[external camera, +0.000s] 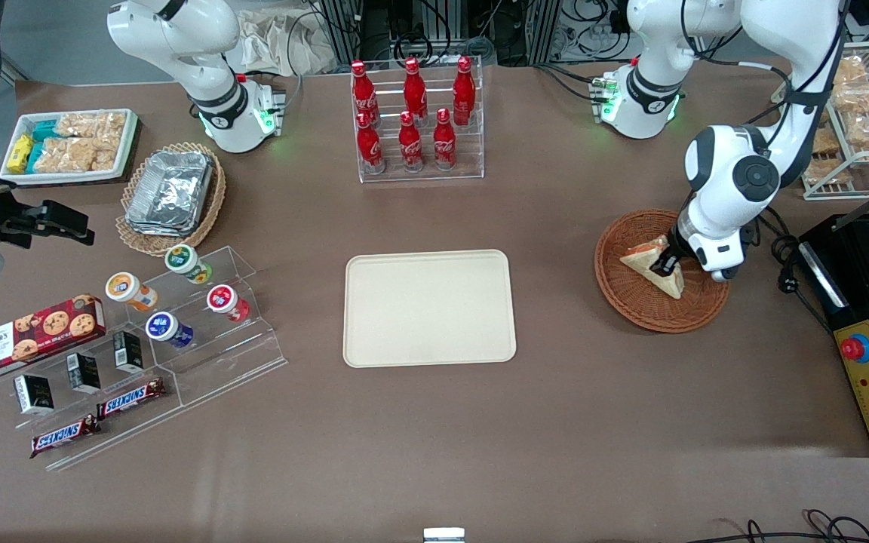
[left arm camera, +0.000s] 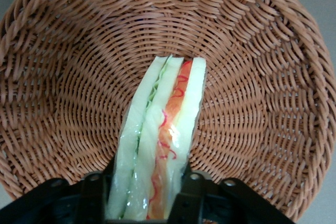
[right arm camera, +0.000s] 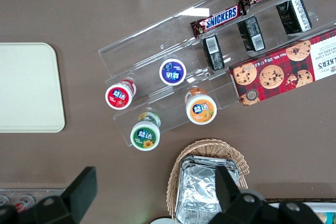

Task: Place sandwich from basket to tray
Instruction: 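Close the left gripper on the sandwich's wrapped edge, then lift the sandwich up out of the basket with the left gripper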

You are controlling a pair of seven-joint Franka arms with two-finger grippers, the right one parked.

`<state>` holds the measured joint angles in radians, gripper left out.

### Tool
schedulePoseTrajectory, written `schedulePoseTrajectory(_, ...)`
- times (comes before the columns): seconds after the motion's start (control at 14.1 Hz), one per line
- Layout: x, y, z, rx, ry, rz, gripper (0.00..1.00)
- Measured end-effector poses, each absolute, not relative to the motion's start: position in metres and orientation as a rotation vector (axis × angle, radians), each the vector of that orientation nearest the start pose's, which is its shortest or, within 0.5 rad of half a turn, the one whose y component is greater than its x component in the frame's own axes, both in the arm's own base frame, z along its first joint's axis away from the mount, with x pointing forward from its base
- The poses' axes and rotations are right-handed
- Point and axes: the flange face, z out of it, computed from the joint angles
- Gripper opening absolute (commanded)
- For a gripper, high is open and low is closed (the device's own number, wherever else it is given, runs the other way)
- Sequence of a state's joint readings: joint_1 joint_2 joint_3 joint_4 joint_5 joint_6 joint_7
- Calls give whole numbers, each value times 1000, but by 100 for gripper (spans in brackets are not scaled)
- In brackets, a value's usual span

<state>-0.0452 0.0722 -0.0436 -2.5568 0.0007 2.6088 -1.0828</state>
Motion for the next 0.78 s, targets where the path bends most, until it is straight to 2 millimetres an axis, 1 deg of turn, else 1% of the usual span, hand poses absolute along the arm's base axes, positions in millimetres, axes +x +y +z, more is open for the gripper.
schedulePoseTrajectory(0.21, 453, -52, 246, -2783, -1439, 20, 0)
schedulePoseTrajectory(0.28, 455, -56, 253, -2796, -1391, 34, 0)
schedulePoseTrajectory(0.35, 458, -59, 267, -2811, -1319, 64, 0)
schedulePoseTrajectory(0.42, 461, -59, 286, -2834, -1234, 90, 0)
schedulePoseTrajectory(0.57, 465, -54, 338, -2894, -1051, 113, 0)
schedulePoseTrajectory(0.71, 467, -47, 399, -2949, -867, 133, 0)
schedulePoseTrajectory(0.78, 469, -45, 435, -2973, -776, 147, 0)
